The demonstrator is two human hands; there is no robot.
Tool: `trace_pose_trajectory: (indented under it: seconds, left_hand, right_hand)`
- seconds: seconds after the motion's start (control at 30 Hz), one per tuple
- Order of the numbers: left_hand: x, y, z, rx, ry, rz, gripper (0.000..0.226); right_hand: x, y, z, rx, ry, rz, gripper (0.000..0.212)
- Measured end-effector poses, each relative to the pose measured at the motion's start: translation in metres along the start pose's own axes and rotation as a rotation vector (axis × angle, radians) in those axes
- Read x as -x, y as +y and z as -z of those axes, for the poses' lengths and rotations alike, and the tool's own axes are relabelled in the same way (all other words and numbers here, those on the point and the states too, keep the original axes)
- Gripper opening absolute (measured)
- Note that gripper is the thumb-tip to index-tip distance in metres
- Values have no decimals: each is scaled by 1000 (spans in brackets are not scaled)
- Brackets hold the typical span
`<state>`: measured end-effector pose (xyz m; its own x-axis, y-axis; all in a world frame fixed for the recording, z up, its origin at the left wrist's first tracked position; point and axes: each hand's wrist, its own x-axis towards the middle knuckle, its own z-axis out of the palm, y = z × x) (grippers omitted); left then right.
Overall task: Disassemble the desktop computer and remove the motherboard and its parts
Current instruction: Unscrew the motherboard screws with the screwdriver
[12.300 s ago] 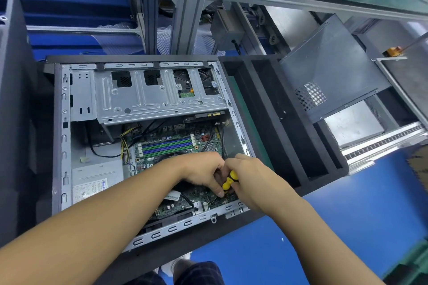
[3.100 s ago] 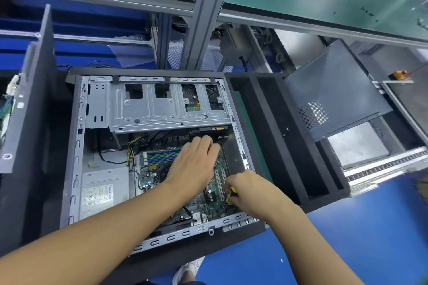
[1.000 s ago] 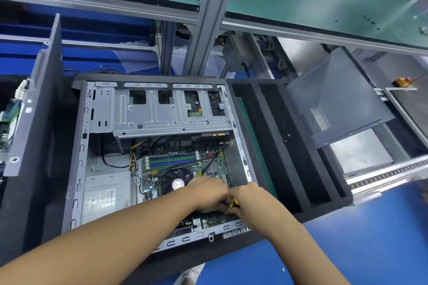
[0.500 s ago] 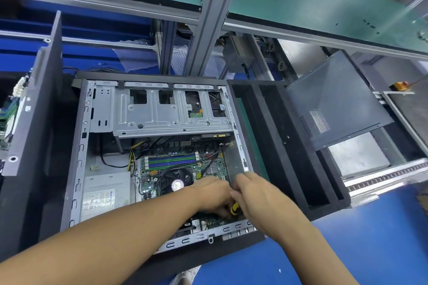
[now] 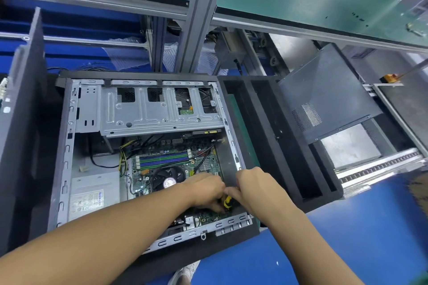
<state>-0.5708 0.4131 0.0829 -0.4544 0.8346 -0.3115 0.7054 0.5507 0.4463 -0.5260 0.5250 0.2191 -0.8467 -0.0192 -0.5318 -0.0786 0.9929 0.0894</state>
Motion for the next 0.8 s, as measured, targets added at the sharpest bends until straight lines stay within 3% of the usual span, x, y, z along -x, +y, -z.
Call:
trace_pose_trajectory:
  seconds: [0.17, 0.37, 0.53, 0.8]
  left_hand:
    - [-3, -3, -7, 68, 58, -15, 35]
    - [-5, -5, -14, 143, 72, 24, 31]
    - [-7, -6, -15, 191, 70, 35, 29]
    - [-9, -7, -22, 158, 83, 50, 44]
  right_hand:
    - [6, 0, 1, -20, -53, 1, 34]
    - [8, -6, 1, -4, -93, 25, 43]
    - [10, -8, 2, -16, -95, 57, 5]
    - [8, -7, -1, -10, -101, 132, 25]
